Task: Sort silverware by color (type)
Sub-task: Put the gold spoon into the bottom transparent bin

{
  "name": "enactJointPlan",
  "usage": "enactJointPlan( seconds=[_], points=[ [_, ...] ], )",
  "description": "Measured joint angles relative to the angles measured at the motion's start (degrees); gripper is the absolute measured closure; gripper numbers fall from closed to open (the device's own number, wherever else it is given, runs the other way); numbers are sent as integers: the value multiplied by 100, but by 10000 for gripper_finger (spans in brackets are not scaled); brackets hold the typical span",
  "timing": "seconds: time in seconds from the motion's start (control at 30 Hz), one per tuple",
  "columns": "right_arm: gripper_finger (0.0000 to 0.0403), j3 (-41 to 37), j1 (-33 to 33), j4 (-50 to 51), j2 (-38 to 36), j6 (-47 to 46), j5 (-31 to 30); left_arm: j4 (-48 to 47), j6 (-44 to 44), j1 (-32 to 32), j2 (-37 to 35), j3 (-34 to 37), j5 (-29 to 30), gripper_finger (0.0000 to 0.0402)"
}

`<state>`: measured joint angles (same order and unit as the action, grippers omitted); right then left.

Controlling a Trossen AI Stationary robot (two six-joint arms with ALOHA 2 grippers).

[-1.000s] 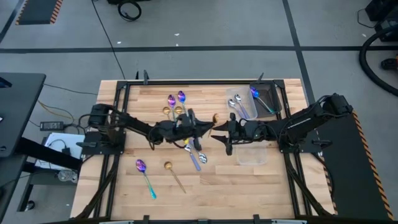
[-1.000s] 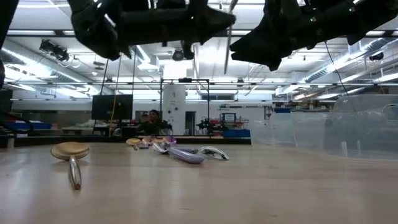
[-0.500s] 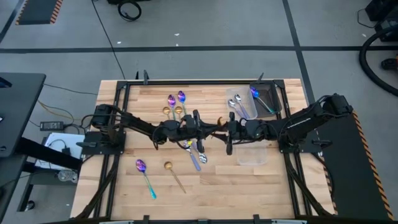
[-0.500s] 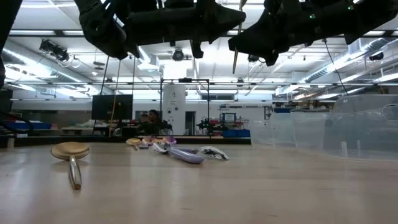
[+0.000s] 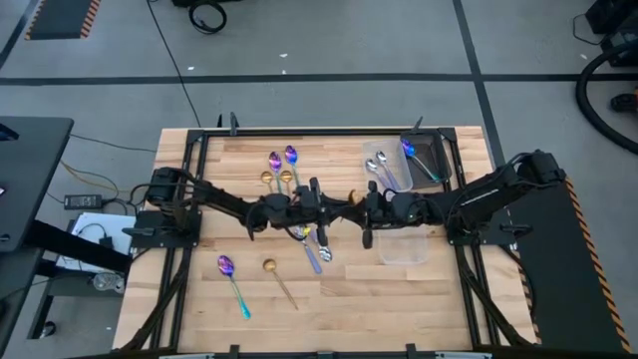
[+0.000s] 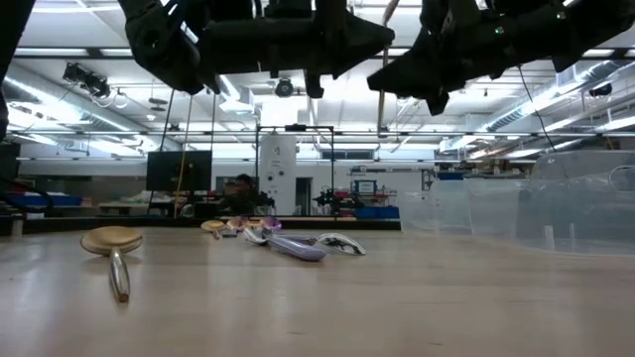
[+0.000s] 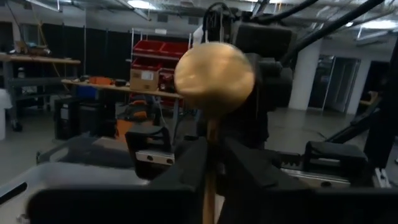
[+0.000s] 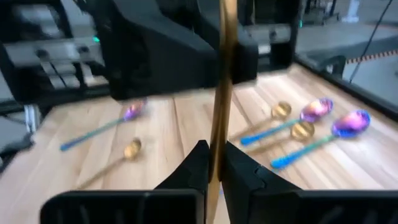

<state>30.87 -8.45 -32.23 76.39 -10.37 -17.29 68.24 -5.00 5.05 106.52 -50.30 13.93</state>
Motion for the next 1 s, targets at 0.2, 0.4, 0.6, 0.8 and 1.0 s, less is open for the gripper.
enactJointPlan(
  seconds=[0.2,0.4,0.6,0.8,1.0],
  points=[
    [373,0,4,636,-303,-214,43,-1325,16,9,-397,9,541,244],
    [372,0,24,1982,-933,-726,75,-3005,-105,35,-1042,9,963,194],
    [372,0,-15,3724,-1721,-2050,362,-3981,67,441,-1499,11,1552,200],
    [372,251,-364,5800,-1952,-3399,715,-4822,68,1110,-1608,9,2332,211],
    [371,483,-595,7081,-1942,-4331,1247,-5680,-298,1558,-1606,11,2832,212]
  ],
)
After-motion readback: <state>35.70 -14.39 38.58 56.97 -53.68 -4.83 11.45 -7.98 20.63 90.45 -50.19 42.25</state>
